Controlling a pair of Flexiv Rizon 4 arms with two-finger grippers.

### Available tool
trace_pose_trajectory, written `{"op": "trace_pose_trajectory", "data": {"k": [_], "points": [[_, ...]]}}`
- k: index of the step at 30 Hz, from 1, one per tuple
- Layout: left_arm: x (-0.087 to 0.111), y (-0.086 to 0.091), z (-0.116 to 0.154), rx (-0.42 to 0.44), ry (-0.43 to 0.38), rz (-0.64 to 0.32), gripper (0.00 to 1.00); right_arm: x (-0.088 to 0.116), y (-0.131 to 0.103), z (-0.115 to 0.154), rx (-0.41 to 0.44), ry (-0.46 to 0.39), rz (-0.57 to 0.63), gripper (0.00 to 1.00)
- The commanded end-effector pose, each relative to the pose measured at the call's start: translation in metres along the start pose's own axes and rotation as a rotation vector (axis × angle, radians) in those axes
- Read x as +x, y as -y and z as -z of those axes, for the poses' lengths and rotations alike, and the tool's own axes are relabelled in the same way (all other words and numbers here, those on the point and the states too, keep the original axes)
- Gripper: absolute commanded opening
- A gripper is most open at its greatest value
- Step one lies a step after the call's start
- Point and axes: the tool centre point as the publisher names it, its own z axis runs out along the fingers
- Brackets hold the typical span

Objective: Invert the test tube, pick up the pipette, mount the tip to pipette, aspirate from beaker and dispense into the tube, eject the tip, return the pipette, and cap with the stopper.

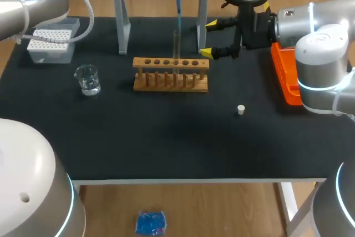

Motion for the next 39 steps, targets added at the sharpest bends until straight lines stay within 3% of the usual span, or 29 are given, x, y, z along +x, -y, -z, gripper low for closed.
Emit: {"op": "trace_pose_trajectory", "data": {"k": [1, 25, 39], "points": [[0.0, -0.004, -0.002, 0.002, 0.002, 0.005, 0.0, 0.0, 0.001, 0.0, -0.002, 0.0, 0.001, 1.0], [-0.005, -0.014, 0.003, -0.037, 0.05, 0.035, 0.0, 0.0, 0.001, 0.0, -0.002, 0.0, 0.001, 1.0], [-0.006, -0.014, 0.004, -0.014, 0.077, 0.013, 0.0, 0.0, 0.001, 0.0, -0.002, 0.0, 0.001, 1.0]]}}
